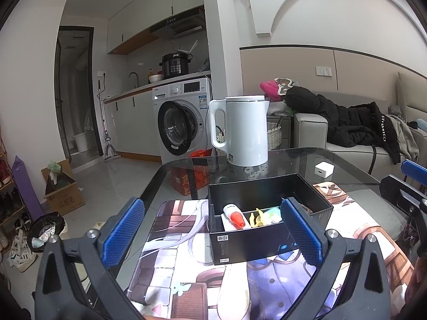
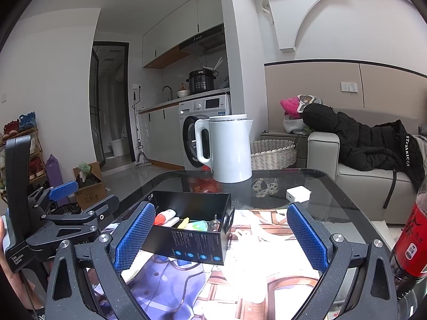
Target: Organize rigid objects
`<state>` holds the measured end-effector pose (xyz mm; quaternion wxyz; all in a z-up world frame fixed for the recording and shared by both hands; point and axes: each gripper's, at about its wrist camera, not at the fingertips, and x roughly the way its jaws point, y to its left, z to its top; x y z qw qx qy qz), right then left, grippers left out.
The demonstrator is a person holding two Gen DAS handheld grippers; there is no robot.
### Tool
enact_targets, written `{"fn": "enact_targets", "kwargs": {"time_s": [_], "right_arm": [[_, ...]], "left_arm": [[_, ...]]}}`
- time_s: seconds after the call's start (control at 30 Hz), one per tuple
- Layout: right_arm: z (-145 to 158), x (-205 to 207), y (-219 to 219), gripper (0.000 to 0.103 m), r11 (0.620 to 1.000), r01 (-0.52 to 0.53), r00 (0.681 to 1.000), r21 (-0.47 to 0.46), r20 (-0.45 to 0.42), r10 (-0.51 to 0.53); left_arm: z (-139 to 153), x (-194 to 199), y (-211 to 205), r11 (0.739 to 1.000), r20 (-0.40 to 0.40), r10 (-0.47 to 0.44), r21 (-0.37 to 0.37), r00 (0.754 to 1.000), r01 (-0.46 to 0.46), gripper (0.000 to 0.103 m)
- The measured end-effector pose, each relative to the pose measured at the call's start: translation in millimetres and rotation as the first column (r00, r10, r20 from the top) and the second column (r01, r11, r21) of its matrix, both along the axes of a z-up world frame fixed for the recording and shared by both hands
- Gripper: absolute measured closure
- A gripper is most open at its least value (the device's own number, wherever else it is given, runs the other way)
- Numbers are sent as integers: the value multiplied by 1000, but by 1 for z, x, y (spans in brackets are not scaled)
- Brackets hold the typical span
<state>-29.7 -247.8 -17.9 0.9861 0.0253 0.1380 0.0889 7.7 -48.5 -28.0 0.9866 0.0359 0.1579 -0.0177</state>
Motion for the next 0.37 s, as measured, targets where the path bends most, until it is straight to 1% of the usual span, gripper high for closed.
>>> {"fn": "enact_targets", "kwargs": {"time_s": [0.3,0.37], "right_arm": [[0,0,0,2,1000,-1,1000,-1,-1,1],[0,0,0,2,1000,0,1000,-1,-2,0]], "left_arm": [[1,2,0,1000,-1,12,15,1000,-12,0],[1,2,1,1000,-5,8,8,1000,-8,0]]}}
